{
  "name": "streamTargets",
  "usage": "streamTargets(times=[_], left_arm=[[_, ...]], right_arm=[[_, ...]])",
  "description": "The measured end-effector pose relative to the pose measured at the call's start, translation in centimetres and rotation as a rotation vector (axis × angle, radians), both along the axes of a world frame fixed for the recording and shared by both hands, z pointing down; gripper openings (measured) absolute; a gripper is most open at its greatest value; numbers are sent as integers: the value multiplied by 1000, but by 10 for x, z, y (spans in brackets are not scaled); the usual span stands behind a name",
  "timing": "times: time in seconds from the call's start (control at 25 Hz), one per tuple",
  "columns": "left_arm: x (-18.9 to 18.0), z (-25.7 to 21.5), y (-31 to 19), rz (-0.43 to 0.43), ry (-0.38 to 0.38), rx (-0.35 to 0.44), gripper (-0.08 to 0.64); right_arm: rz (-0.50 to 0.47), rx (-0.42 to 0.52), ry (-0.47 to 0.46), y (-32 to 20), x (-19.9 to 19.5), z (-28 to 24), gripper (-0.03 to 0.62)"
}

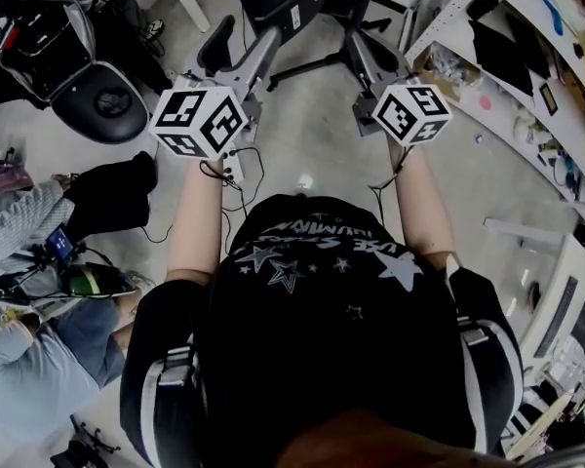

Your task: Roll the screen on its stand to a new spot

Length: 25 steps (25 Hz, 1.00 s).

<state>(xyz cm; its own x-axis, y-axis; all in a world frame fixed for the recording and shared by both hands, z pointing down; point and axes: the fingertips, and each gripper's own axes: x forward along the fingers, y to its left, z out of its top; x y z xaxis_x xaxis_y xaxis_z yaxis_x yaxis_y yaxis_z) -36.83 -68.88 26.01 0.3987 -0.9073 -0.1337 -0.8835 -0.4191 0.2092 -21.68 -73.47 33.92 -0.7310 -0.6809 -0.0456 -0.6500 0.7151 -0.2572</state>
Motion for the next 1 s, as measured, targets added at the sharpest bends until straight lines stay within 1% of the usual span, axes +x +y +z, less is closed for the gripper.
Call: streamTargets(times=[0.08, 0.16, 0.28, 0.52, 0.72, 0.84, 1.0], left_arm=[[2, -4, -10, 16, 4, 6, 341], [2, -12, -21, 22, -6, 25, 354], [4, -27, -35, 27, -15, 38, 356], [4, -42, -52, 18, -12, 20, 354], [15, -43, -59, -16, -65, -22, 353], [4, -44, -57, -23, -75, -10, 353], [-1, -49, -53, -56, -131, 18, 351]], right_arm=[[10, -6, 0, -3, -2, 3, 8], [21, -16, 3, -7, -2, 7, 8], [37, -31, 4, -10, -1, 13, 8], [63, -38, 5, -14, 2, 12, 8], [59, -32, 13, -14, 15, 4, 8], [57, -1, 35, -11, 2, -1, 8], [53, 10, 43, -6, -9, -4, 8]])
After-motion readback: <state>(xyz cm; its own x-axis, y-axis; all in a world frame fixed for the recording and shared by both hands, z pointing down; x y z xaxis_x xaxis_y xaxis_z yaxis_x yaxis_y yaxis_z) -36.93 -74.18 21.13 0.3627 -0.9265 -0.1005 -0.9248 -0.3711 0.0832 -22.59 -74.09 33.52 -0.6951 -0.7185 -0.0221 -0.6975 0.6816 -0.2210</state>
